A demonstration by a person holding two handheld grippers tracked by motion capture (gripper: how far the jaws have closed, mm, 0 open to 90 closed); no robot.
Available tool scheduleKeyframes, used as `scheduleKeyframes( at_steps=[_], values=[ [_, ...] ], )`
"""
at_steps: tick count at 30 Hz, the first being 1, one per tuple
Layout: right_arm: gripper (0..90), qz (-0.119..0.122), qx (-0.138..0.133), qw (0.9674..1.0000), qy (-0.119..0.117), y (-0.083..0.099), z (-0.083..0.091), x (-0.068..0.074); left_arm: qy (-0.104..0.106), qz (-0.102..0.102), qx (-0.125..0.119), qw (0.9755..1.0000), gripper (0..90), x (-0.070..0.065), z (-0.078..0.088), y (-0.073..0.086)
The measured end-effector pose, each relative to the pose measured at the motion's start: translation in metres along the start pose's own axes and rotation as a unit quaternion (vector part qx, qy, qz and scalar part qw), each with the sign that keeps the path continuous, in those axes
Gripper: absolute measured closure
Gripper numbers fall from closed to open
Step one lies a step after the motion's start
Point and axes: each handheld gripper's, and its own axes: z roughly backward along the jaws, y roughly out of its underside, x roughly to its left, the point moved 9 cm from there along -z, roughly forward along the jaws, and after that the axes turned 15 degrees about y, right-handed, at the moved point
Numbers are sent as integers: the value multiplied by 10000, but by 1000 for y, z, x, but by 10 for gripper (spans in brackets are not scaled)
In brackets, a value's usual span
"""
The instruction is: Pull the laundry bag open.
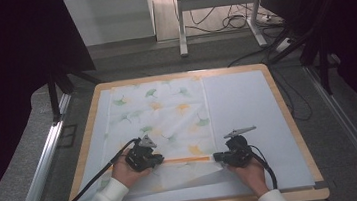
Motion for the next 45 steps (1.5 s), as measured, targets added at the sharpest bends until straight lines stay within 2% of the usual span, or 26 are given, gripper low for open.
scheduleKeyframes(
  at_steps=[20, 45],
  values=[
    [898, -1, -18, 10000, 7, 0, 0, 0, -113, 236, -26, 9997, 844, 13, 19, 19],
    [897, 21, -27, 10000, 7, 0, 0, 0, -301, 511, -82, 9982, 843, 31, 49, 51]
  ],
)
